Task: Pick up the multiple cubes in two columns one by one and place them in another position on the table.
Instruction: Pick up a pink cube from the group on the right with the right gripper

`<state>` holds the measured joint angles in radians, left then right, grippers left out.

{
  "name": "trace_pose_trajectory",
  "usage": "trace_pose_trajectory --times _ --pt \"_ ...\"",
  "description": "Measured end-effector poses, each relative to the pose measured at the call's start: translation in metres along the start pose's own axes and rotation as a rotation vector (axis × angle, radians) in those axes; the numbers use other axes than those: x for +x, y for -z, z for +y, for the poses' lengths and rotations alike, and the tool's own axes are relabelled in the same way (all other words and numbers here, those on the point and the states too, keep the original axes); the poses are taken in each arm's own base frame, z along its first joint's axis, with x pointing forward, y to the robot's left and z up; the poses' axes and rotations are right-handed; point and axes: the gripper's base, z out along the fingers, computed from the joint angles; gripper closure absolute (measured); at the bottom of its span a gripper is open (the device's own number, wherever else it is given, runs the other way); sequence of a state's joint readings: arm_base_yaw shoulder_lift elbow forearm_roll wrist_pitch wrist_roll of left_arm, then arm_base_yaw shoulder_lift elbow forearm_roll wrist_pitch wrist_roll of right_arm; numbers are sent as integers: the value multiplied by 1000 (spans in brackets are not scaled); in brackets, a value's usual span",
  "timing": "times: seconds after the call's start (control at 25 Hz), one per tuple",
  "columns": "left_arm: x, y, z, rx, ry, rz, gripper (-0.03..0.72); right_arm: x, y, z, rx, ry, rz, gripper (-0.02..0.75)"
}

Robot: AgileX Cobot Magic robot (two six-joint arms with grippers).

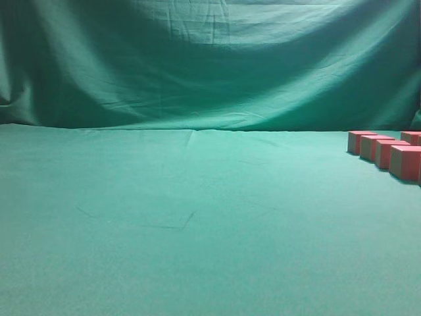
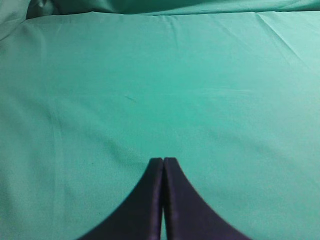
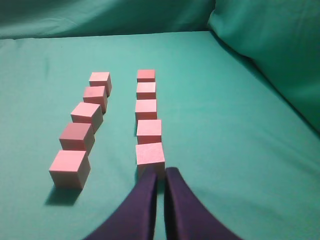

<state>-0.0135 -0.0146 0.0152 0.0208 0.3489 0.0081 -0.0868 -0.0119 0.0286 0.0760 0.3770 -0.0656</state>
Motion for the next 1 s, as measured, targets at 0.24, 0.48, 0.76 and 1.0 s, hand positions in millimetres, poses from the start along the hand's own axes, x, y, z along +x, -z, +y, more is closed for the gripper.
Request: trace_pose_trajectory --times 0.24,0.48,0.76,1.0 --pt "0 0 0 0 0 0 688 0 0 0 0 0 0 691" --pt "0 0 0 0 0 0 688 0 0 0 0 0 0 691" --pt "0 0 0 0 0 0 688 0 0 0 0 0 0 691" --pt "0 0 0 0 0 0 688 0 0 0 0 0 0 691"
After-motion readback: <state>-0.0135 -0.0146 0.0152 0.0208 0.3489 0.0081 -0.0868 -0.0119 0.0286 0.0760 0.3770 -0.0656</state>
